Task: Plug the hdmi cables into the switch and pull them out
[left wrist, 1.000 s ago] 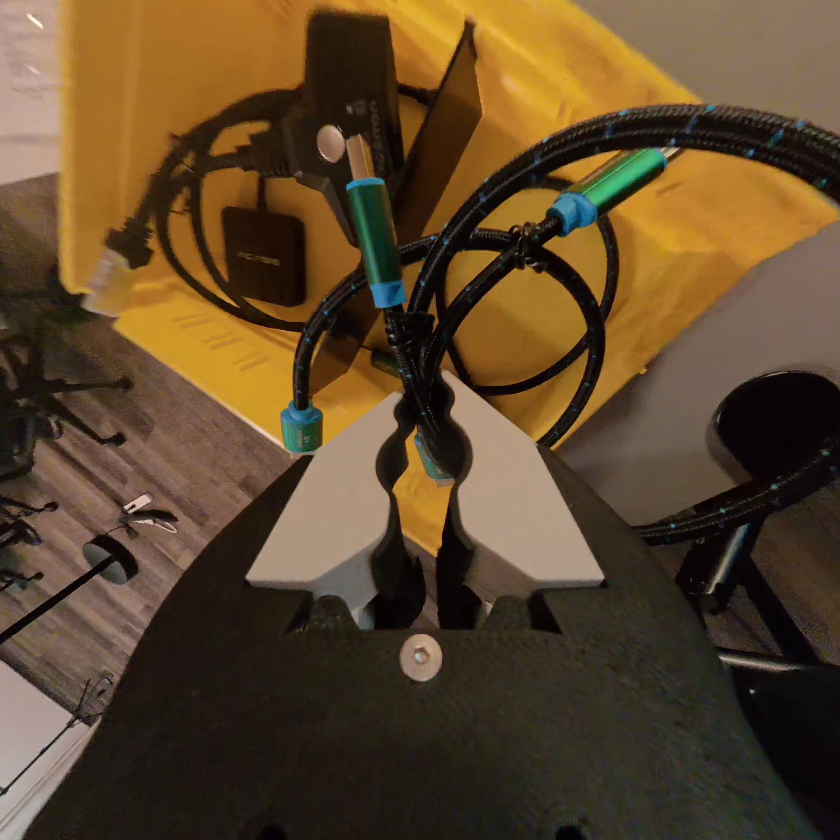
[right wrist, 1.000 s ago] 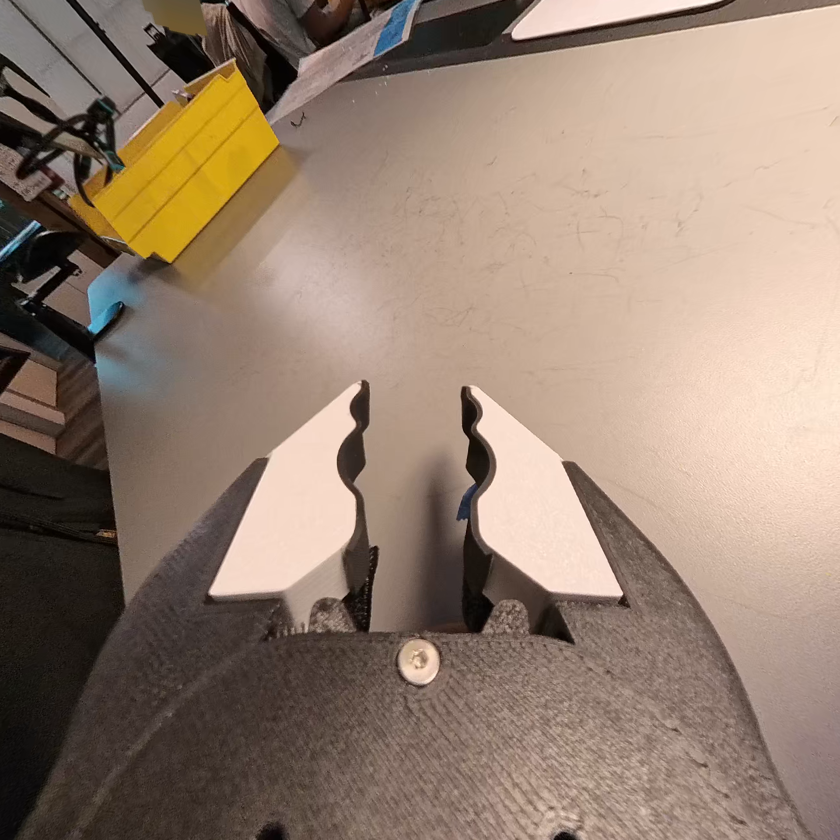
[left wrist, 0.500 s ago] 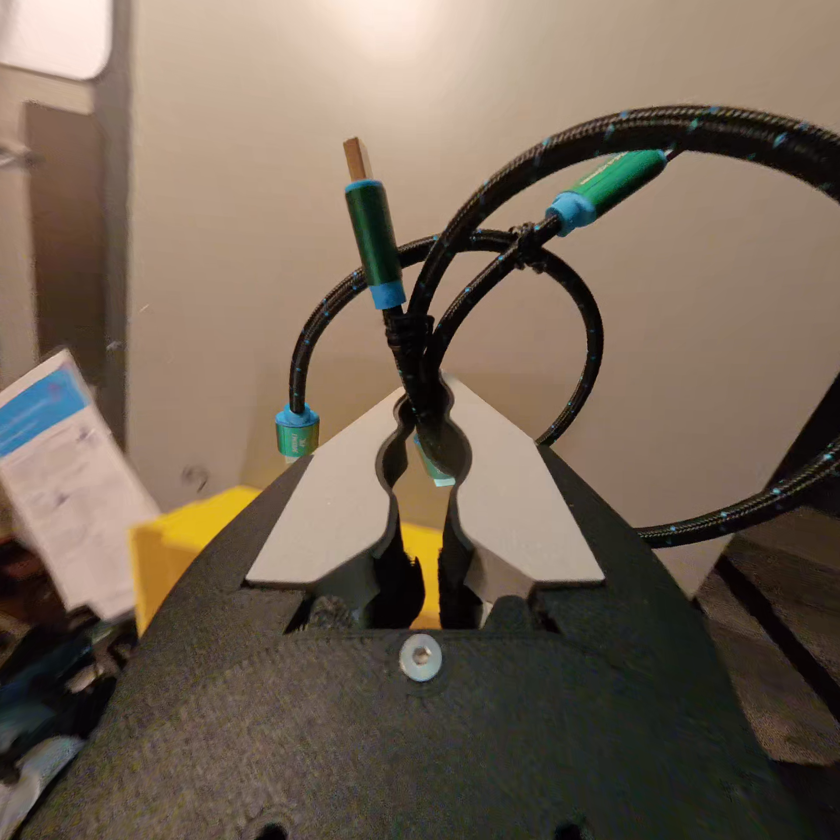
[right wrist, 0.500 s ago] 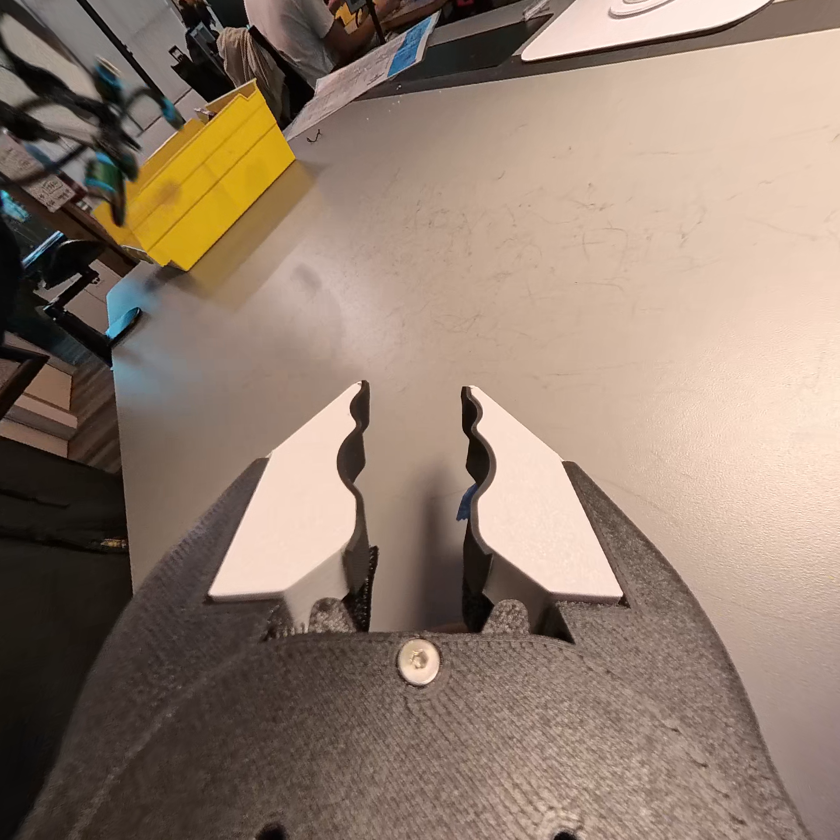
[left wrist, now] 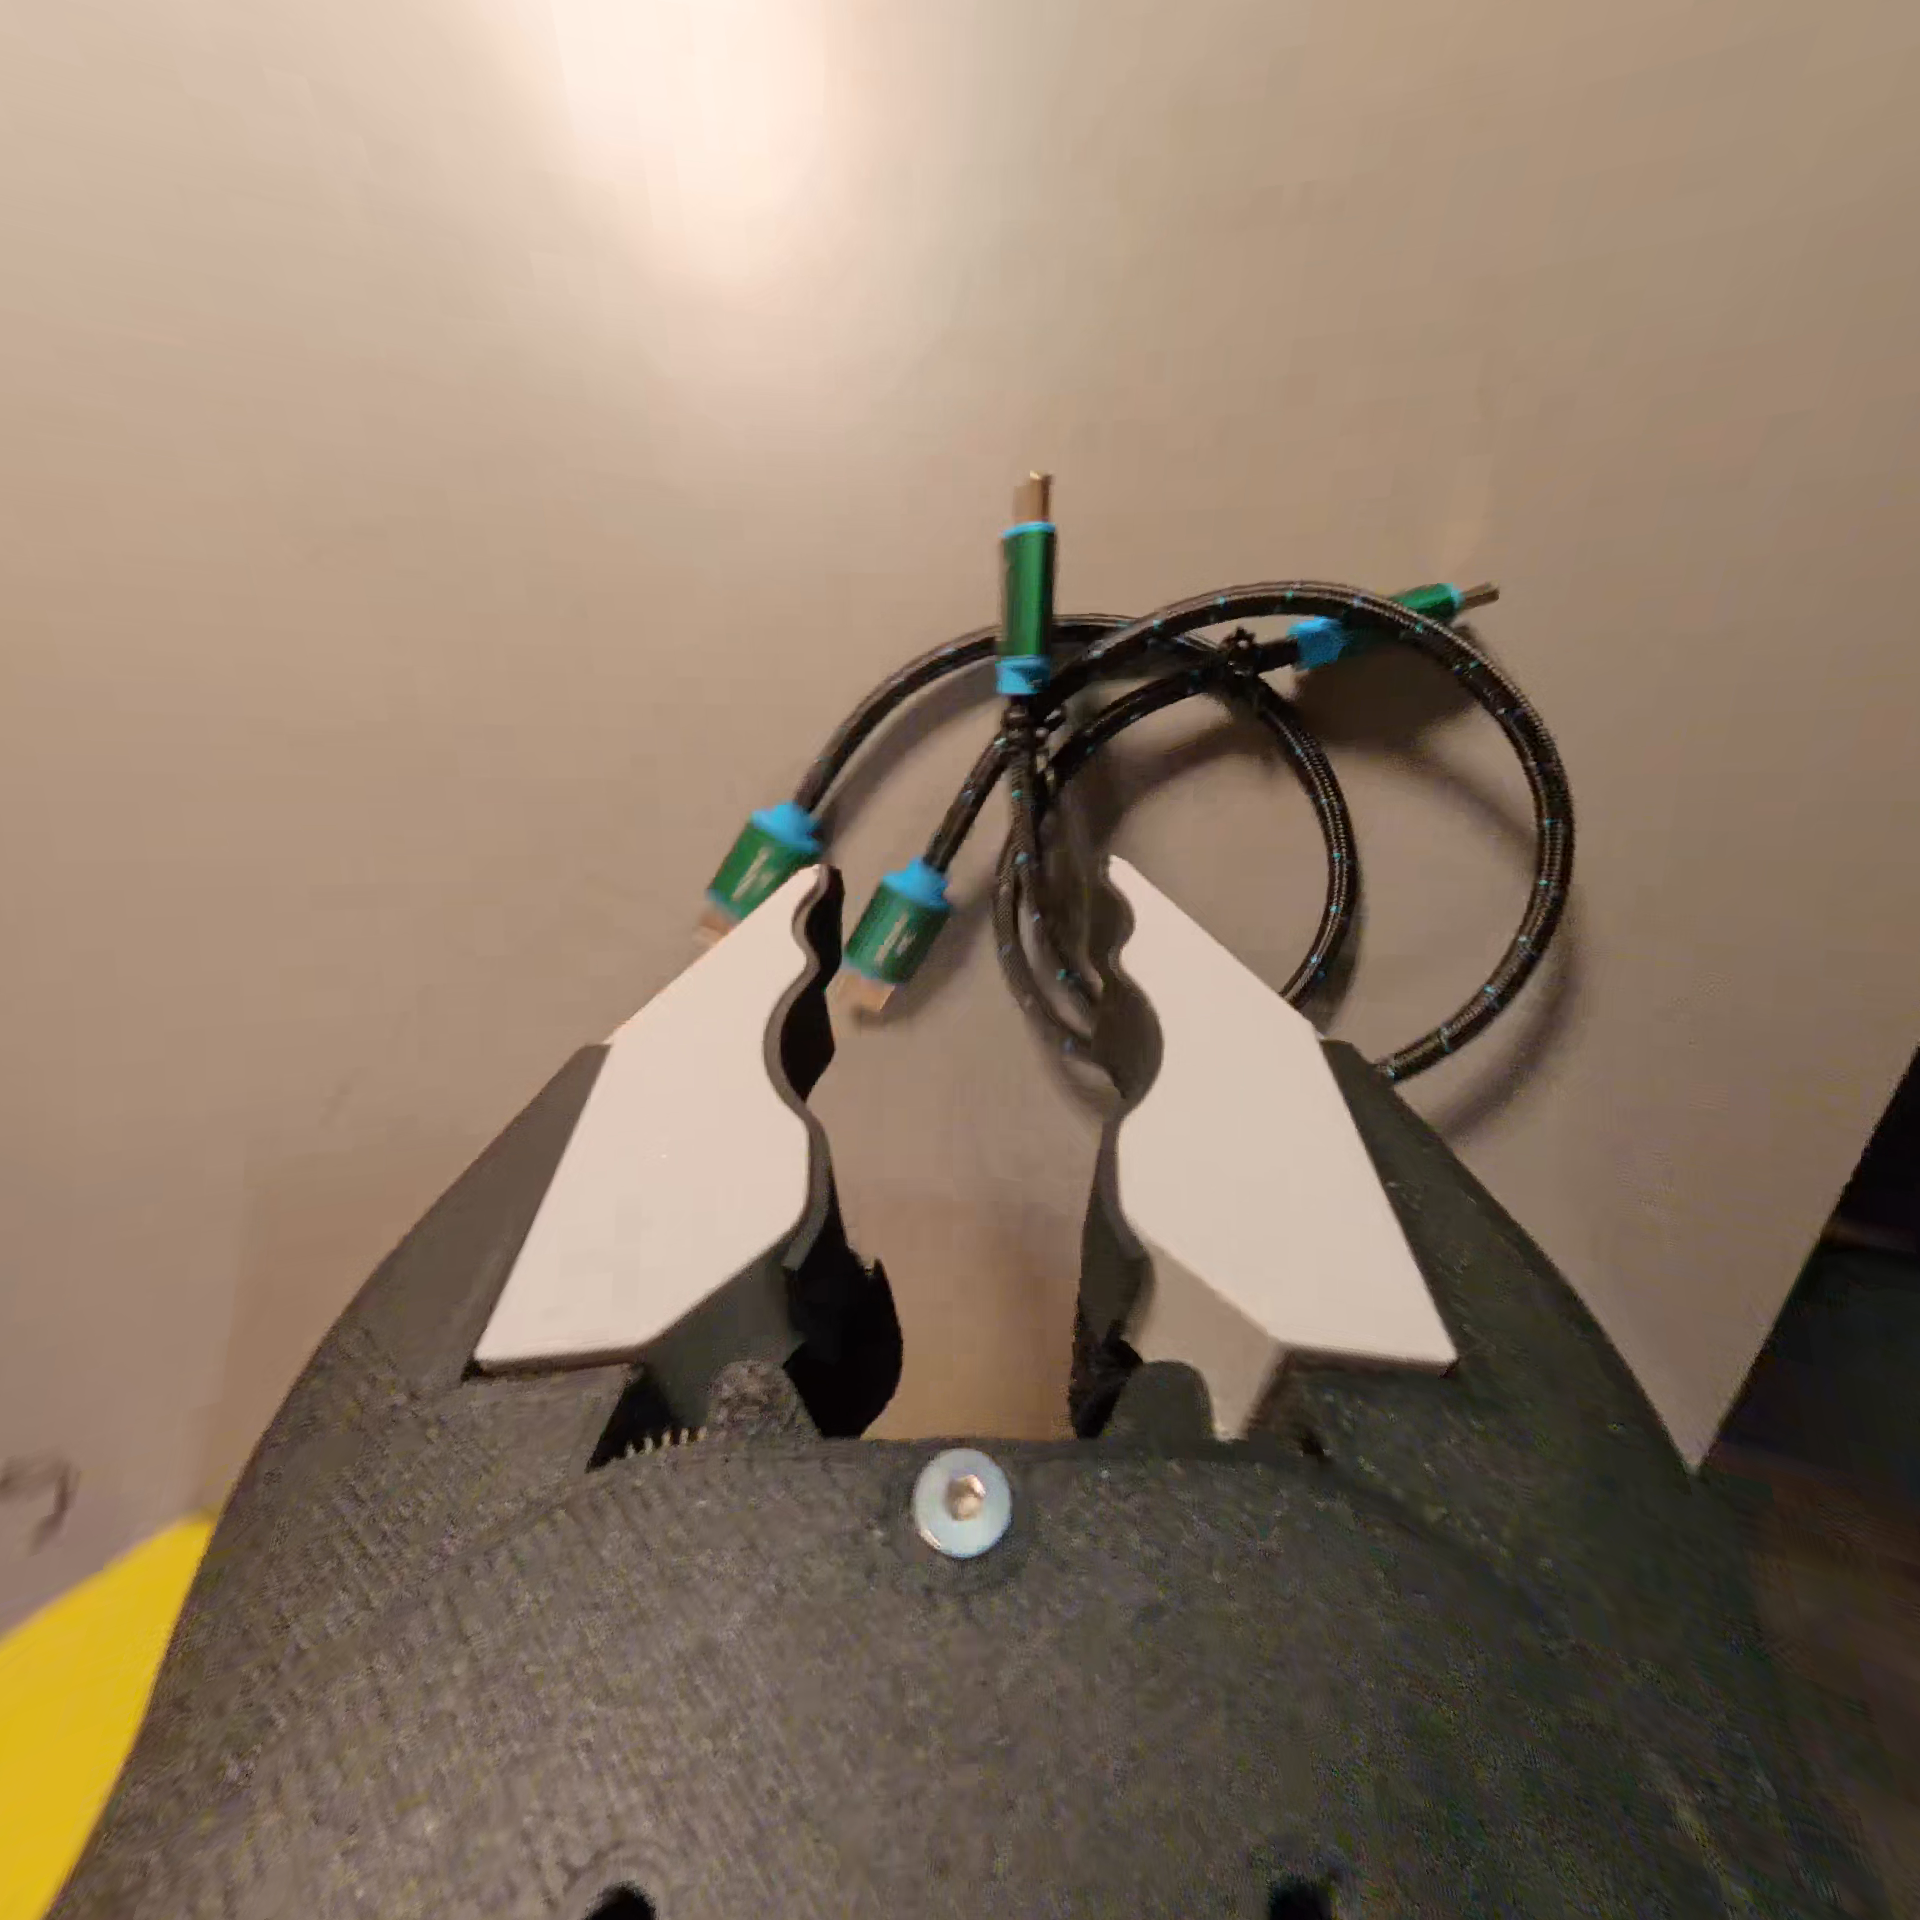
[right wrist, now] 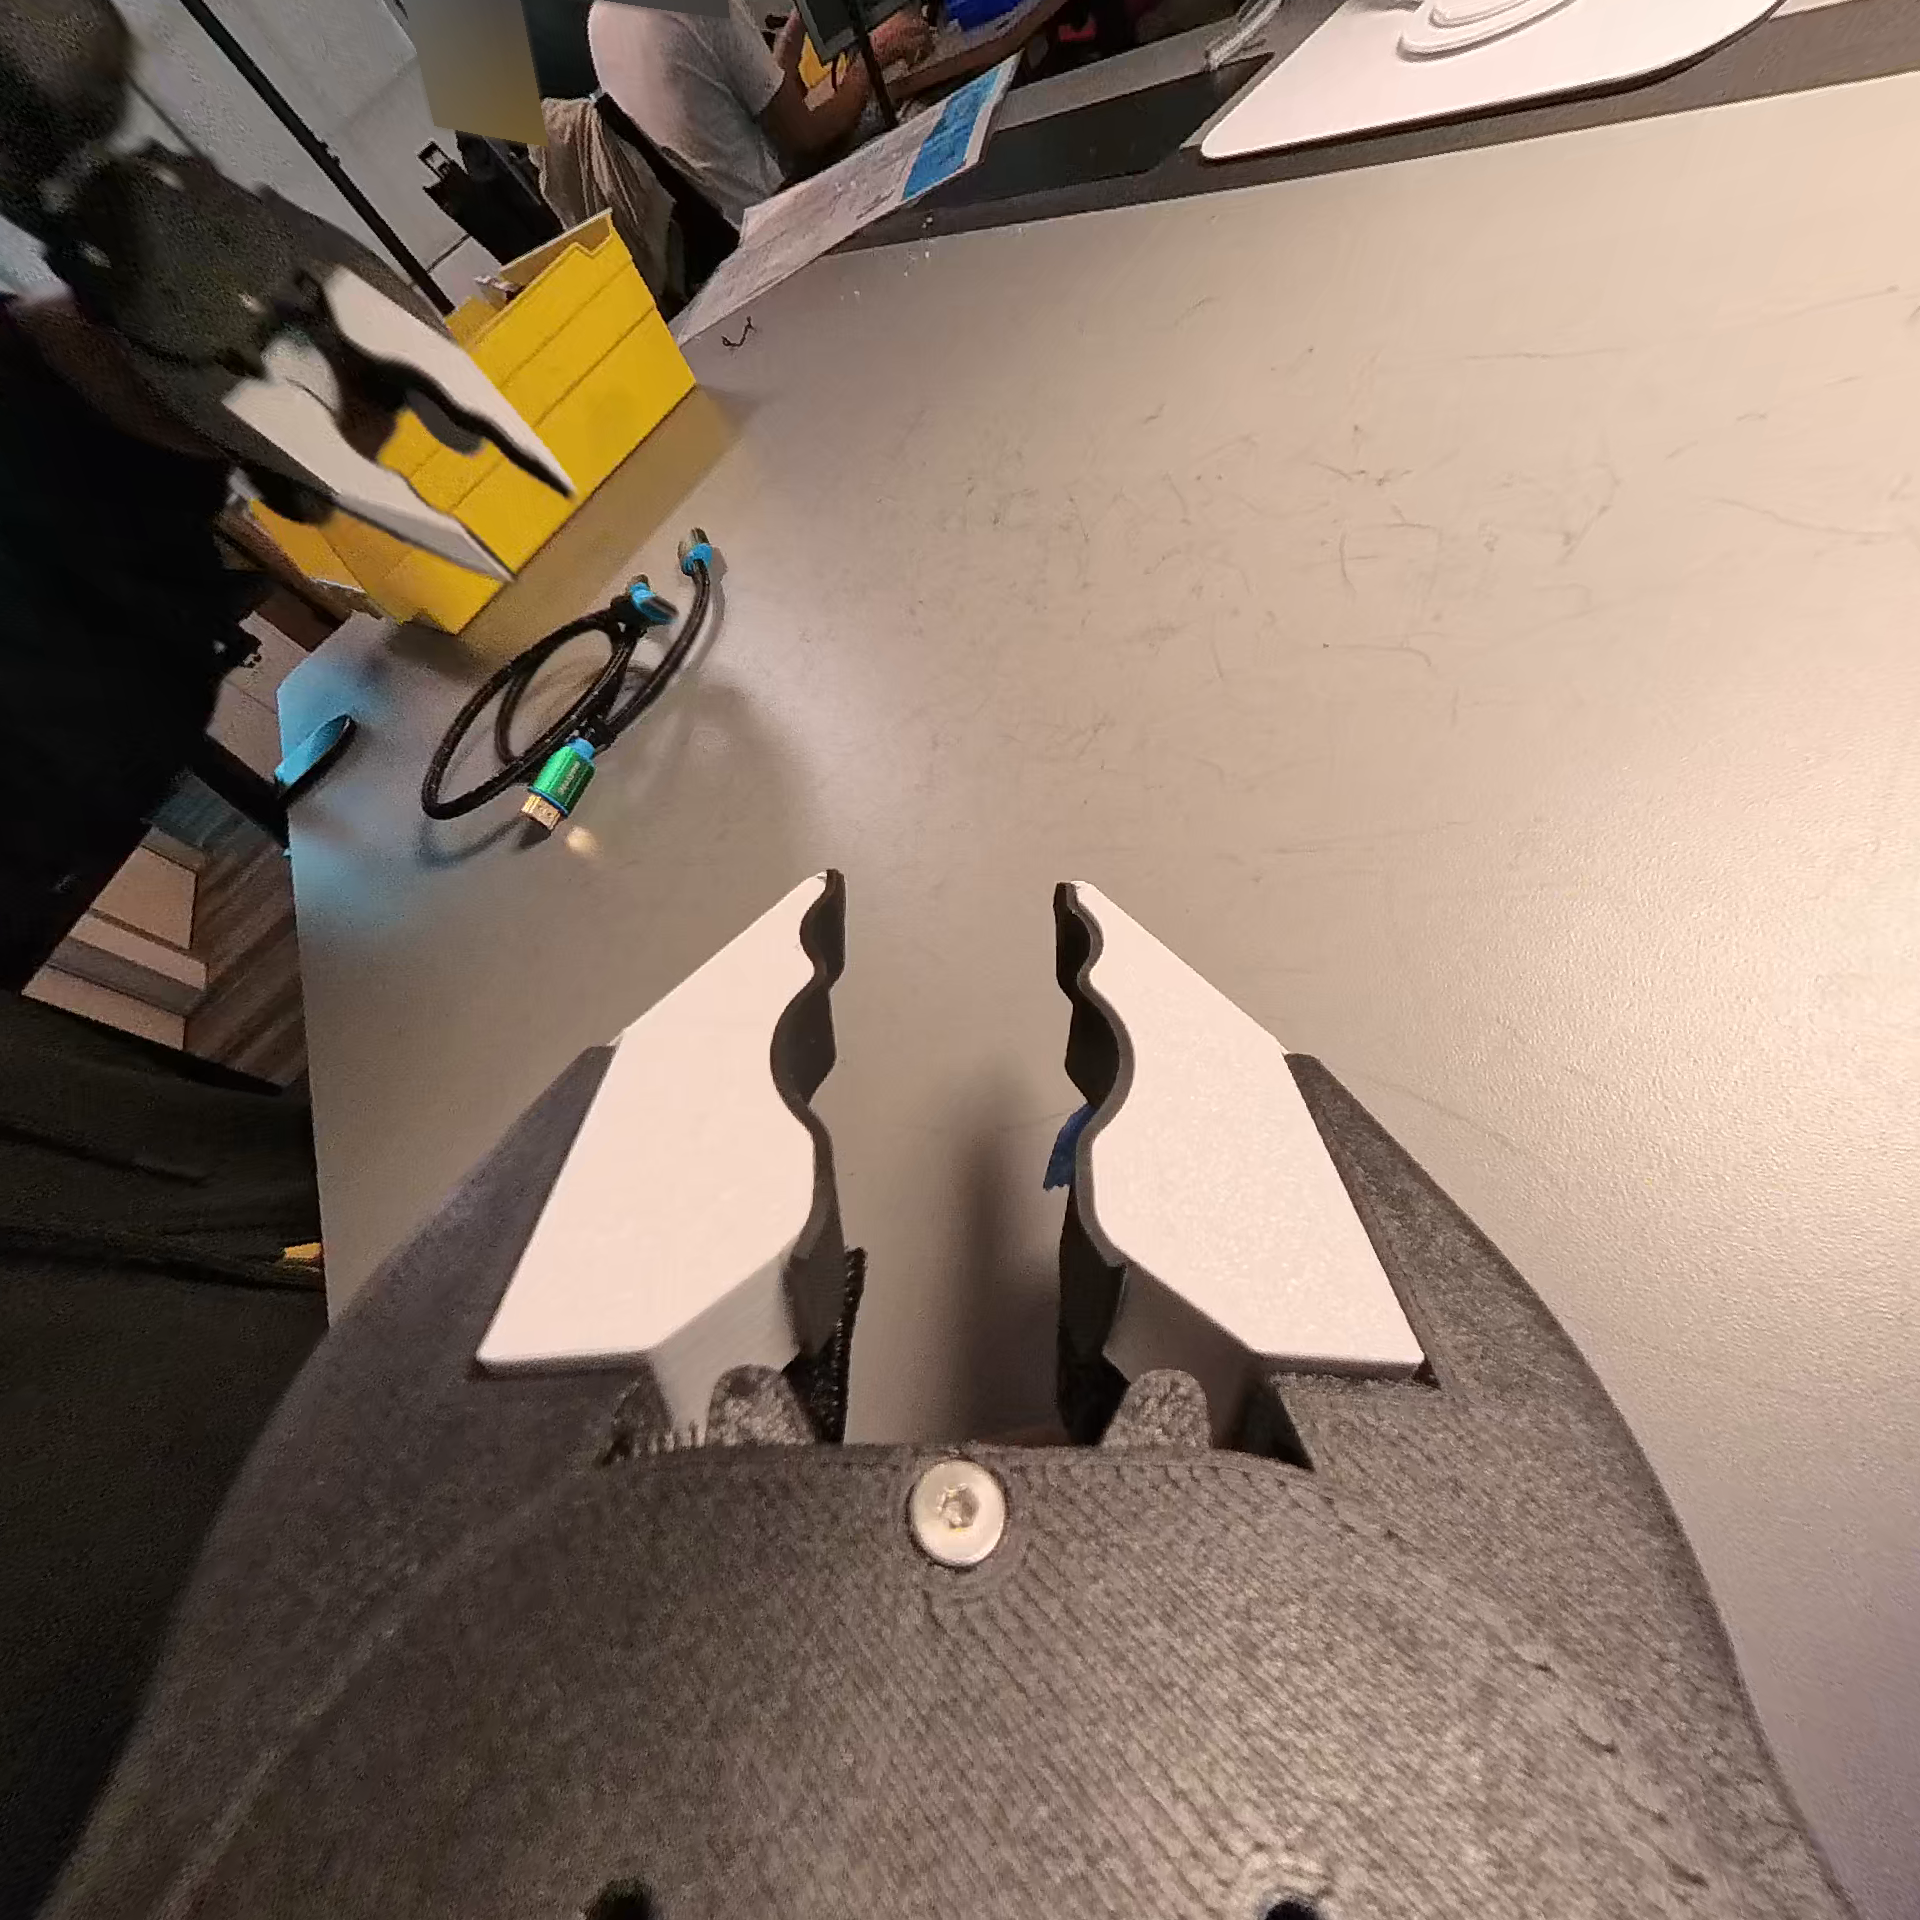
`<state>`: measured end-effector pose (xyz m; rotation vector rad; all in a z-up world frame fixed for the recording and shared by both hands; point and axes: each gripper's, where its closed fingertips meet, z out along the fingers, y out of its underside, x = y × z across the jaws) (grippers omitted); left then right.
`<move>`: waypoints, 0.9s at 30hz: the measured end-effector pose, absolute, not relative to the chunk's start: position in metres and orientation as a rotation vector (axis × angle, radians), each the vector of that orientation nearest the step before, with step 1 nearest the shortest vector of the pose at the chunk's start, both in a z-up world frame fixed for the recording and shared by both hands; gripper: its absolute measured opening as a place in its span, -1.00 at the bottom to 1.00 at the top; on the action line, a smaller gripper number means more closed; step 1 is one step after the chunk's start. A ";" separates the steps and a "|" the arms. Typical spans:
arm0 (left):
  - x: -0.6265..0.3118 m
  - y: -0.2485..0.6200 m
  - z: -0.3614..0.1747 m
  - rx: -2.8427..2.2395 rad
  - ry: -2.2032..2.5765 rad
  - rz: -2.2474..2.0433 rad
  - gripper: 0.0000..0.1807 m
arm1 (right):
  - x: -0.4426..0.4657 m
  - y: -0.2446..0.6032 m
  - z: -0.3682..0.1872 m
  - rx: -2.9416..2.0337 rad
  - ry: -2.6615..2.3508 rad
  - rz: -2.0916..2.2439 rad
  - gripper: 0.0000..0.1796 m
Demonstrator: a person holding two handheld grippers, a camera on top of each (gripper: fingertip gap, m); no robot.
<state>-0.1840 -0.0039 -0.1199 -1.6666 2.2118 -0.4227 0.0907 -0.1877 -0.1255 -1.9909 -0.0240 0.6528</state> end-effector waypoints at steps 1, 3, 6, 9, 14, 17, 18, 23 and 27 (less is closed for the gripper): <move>-0.193 0.005 -0.101 -1.684 2.123 -0.439 -0.46 | 0.091 -0.188 -0.125 -1.990 -0.025 0.654 -0.54; -0.223 0.030 -0.062 -1.727 1.933 -0.429 -0.48 | 0.090 -0.188 -0.125 -1.991 -0.029 0.657 -0.54; -0.300 0.089 -0.026 -1.889 1.632 -0.263 -0.53 | 0.088 -0.188 -0.128 -2.007 -0.042 0.659 -0.54; -0.386 0.137 -0.041 -2.127 1.429 -0.089 -0.54 | 0.084 -0.188 -0.131 -2.031 -0.066 0.651 -0.54; -0.467 0.174 -0.121 -2.416 1.356 0.108 -0.54 | 0.083 -0.188 -0.132 -2.038 -0.075 0.650 -0.54; -0.481 0.185 -0.152 -2.461 1.366 0.183 -0.54 | 0.087 -0.188 -0.128 -2.011 -0.043 0.666 -0.54; -0.482 0.187 -0.160 -2.473 1.367 0.195 -0.54 | 0.088 -0.188 -0.127 -2.003 -0.033 0.674 -0.54; -0.474 0.181 -0.172 -2.478 1.448 0.146 -0.90 | 0.091 -0.188 -0.125 -1.985 -0.011 0.689 -0.54; -0.476 0.176 -0.159 -2.456 1.466 0.146 -0.91 | 0.090 -0.188 -0.126 -1.992 -0.021 0.691 -0.54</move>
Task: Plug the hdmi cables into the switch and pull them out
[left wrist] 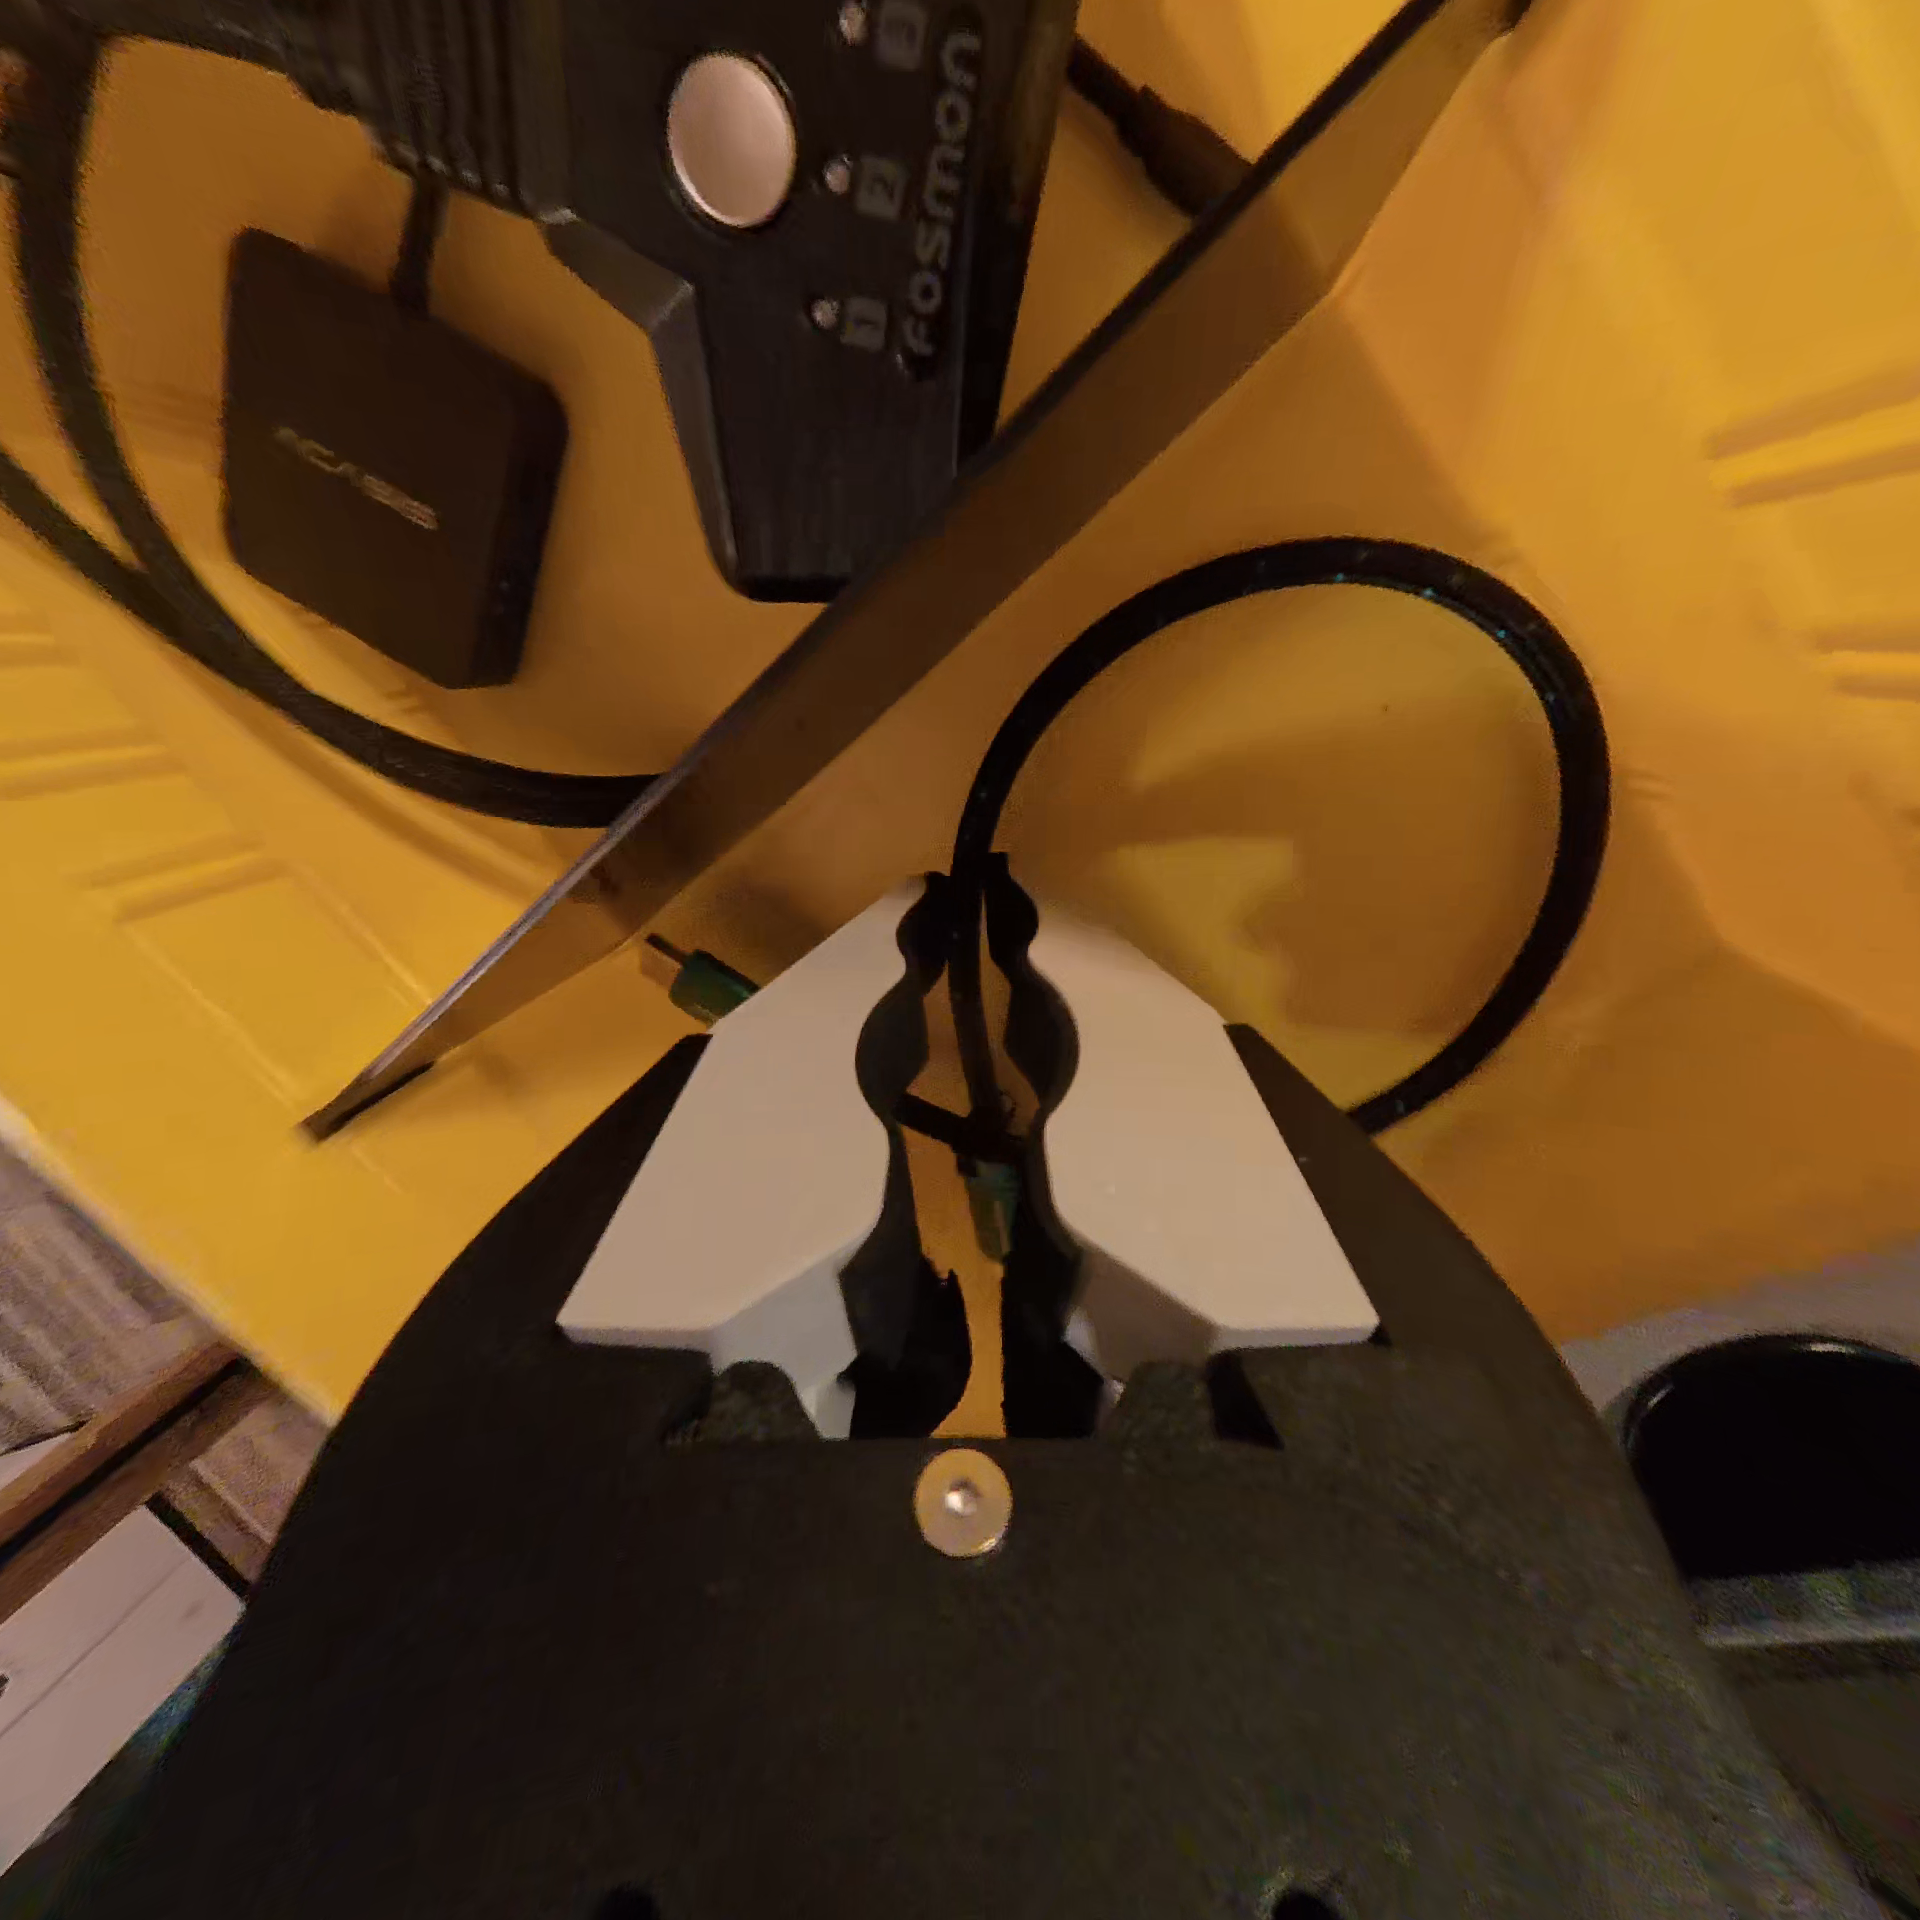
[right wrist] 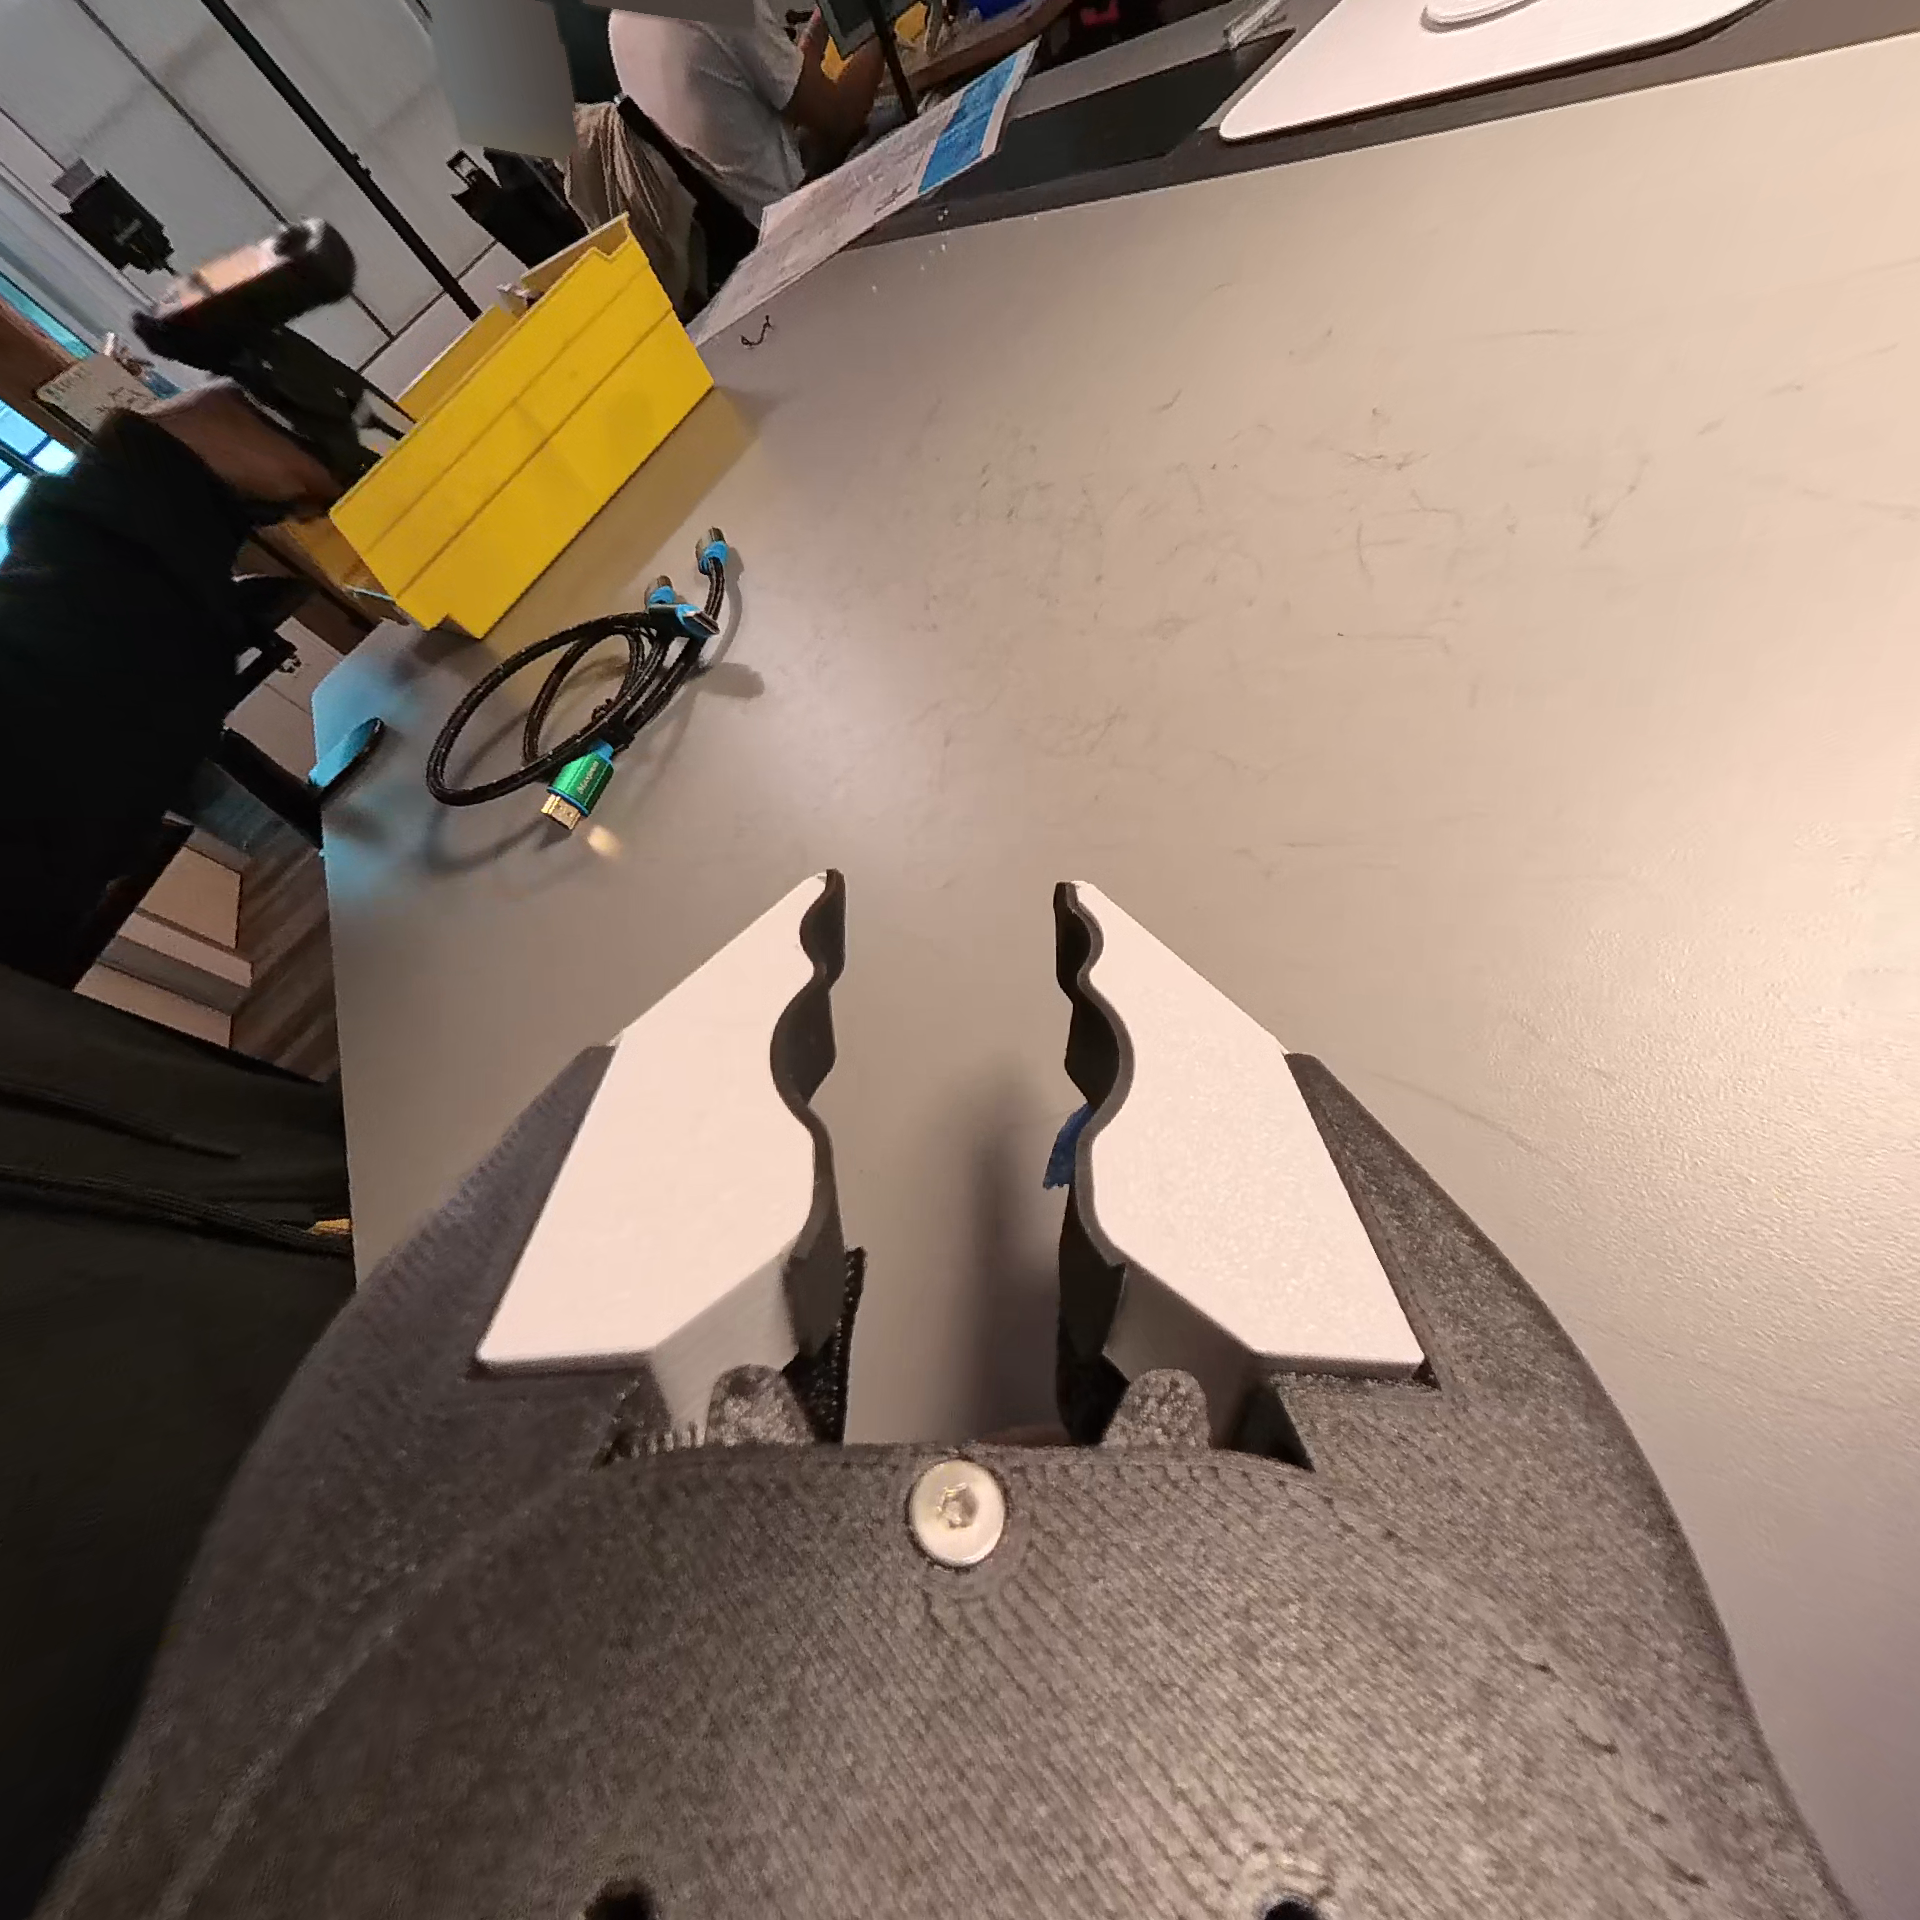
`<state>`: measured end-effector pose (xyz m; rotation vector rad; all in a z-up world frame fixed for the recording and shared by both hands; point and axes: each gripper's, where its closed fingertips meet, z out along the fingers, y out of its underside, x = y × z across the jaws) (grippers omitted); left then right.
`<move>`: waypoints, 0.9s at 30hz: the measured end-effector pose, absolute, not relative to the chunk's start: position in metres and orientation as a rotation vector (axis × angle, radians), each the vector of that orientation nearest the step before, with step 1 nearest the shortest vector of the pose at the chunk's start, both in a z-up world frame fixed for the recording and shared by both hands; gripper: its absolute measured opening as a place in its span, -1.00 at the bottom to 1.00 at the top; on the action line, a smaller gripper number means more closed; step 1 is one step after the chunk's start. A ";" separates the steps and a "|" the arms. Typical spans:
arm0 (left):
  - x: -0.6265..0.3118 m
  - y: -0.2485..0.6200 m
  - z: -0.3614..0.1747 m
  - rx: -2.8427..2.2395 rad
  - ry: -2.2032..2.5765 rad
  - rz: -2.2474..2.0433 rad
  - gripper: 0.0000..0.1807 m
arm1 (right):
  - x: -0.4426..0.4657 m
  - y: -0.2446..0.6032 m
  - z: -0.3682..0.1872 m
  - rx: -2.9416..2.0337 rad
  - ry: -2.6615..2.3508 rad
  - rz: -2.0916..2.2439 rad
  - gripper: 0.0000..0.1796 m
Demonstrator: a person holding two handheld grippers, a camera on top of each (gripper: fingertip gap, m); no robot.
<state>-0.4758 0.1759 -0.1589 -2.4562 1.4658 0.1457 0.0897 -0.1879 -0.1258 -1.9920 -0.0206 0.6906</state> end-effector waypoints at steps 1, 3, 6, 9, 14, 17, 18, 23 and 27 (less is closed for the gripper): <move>-0.477 0.175 -0.149 -2.437 1.459 0.156 -0.91 | 0.090 -0.188 -0.126 -1.991 -0.021 0.693 -0.54; -0.478 0.175 -0.123 -2.383 1.424 0.164 -0.92 | 0.090 -0.188 -0.125 -1.987 -0.018 0.698 -0.54; -0.480 0.175 -0.072 -2.279 1.332 0.182 -0.93 | 0.089 -0.188 -0.125 -1.986 -0.021 0.702 -0.54; -0.478 0.171 -0.013 -2.135 1.248 0.229 -0.97 | 0.088 -0.188 -0.125 -1.990 -0.030 0.698 -0.54; -0.427 0.130 0.072 -1.865 1.297 0.187 -1.00 | 0.088 -0.188 -0.126 -1.994 -0.034 0.698 -0.54; -0.379 0.091 0.087 -1.750 1.450 0.085 -1.00 | 0.088 -0.188 -0.126 -1.994 -0.037 0.690 -0.54; -0.363 0.077 0.084 -1.723 1.515 0.031 -1.00 | 0.088 -0.189 -0.126 -1.993 -0.038 0.687 -0.54; -0.328 0.070 0.036 -1.787 1.606 -0.051 -0.99 | 0.087 -0.189 -0.125 -1.992 -0.048 0.676 -0.54; -0.354 0.113 -0.022 -2.084 1.457 0.003 -0.60 | 0.087 -0.190 -0.125 -1.988 -0.047 0.683 -0.54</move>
